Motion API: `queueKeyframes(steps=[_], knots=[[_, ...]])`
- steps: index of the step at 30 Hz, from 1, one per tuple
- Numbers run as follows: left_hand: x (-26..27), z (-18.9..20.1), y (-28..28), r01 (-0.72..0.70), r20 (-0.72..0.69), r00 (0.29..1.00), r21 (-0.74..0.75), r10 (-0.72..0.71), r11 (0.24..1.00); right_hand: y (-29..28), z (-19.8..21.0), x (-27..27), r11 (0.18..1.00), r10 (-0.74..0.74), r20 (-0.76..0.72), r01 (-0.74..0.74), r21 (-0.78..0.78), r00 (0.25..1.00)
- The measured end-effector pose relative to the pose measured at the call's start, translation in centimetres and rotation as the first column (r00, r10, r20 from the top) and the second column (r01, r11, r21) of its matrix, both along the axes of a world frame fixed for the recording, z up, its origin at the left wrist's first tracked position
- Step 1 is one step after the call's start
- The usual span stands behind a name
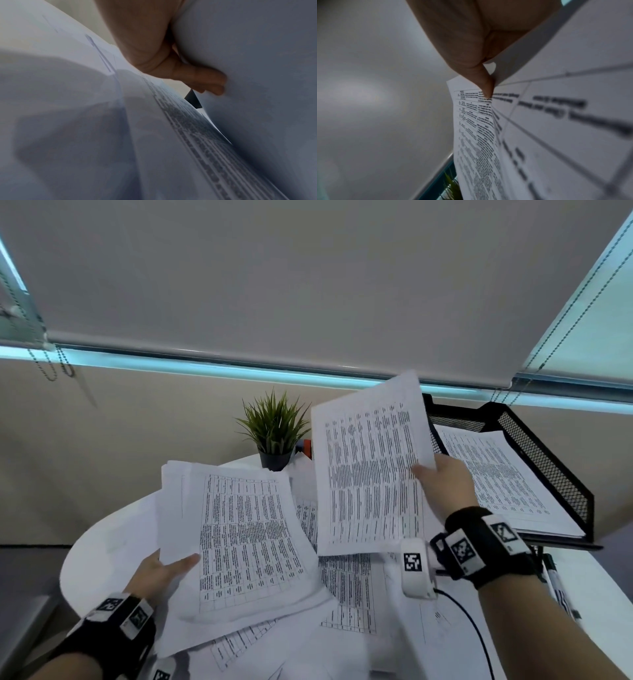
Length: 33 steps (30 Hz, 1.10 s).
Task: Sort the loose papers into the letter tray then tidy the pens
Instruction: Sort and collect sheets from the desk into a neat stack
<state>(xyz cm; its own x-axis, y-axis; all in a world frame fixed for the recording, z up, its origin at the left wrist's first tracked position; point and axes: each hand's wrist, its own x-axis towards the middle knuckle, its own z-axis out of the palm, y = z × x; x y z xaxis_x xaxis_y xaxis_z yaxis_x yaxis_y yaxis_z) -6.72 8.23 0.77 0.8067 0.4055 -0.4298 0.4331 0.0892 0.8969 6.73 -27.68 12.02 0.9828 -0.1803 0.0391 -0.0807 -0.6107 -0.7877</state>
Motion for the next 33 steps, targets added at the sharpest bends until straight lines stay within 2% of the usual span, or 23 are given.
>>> queueKeyframes(steps=[3,8,12,15,17,24,29,33], knots=[[0.0,0.1,-0.7,0.006,0.013,1.0,-0.006,-0.006,1.0,0.4,0.1,-0.1,0.996,0.031,-0.02,-0.029,0.087,0.999],[0.3,-0.5,-1.5,0.051,0.03,0.998,-0.03,-0.05,0.998,1.4,-3.6,-1.5,0.981,0.091,-0.15,-0.062,0.186,0.984],[0.7,-1.4,-1.9,0.036,0.047,0.998,-0.027,-0.035,0.999,1.6,-6.4,-2.2,0.953,0.06,-0.221,0.01,0.302,0.973],[0.8,-1.7,-2.2,0.054,0.052,0.997,-0.065,-0.051,0.996,1.2,-6.7,-2.2,0.898,0.013,-0.219,0.085,0.433,0.976],[0.9,-1.9,-2.4,0.096,0.056,0.994,-0.075,-0.092,0.993,1.0,-6.7,-2.1,0.883,0.019,-0.22,0.087,0.461,0.975],[1.3,-0.2,-4.5,0.192,0.058,0.981,-0.081,-0.187,0.978,0.7,-9.7,-3.7,0.924,0.191,-0.342,-0.051,0.378,0.92],[1.4,1.0,-6.5,0.241,0.019,0.97,0.021,-0.242,0.97,1.2,-10.9,-5.3,0.865,0.296,-0.408,-0.06,0.499,0.864],[0.7,1.1,-7.6,0.295,0.01,0.955,-0.067,-0.295,0.953,2.0,-11.1,-6.6,0.805,0.382,-0.427,-0.068,0.589,0.82]])
